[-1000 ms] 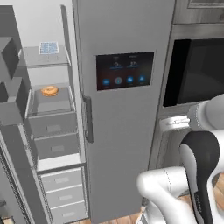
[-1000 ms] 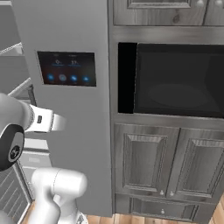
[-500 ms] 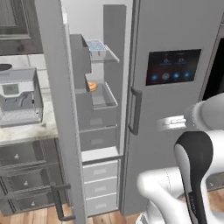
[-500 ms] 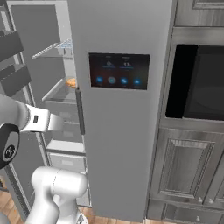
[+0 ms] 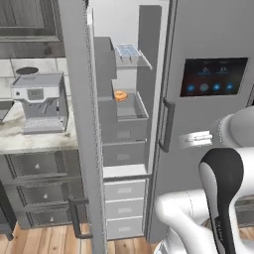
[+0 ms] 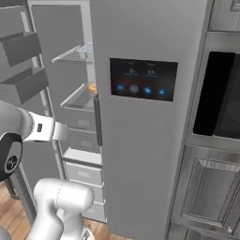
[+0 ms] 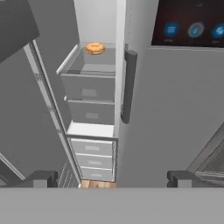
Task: Open the freezer door, pick up the ice cube tray from the freezer, and place it on the dining counter.
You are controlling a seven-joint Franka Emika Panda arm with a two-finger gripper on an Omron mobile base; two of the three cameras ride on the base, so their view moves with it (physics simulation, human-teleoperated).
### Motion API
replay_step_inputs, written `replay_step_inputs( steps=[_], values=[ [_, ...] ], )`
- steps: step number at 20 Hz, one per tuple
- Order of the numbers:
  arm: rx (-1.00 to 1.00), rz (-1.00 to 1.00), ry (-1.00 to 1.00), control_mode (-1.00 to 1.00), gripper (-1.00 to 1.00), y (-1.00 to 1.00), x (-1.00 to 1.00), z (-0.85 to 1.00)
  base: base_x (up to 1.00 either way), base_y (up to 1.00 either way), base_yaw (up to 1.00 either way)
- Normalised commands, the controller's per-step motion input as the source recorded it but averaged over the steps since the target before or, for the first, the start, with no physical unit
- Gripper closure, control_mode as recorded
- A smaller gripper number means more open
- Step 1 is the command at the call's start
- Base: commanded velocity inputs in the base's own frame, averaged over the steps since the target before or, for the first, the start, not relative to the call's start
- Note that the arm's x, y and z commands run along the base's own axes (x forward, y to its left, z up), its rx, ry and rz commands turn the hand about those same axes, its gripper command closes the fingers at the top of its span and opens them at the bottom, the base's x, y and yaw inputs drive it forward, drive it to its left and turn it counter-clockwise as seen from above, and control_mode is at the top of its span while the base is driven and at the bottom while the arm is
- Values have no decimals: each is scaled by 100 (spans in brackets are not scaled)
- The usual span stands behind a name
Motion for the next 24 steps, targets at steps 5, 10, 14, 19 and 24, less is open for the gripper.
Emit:
replay_step_inputs(
  steps=[5,10,14,19,24],
  values=[
    [0,0,0,100,-100,0,0,0,31,0,28],
    [0,0,0,100,-100,0,0,0,56,2,15],
    [0,0,0,100,-100,0,0,0,59,8,7],
    [0,0,0,100,-100,0,0,0,55,32,4],
    [0,0,0,100,-100,0,0,0,52,27,3]
  ],
)
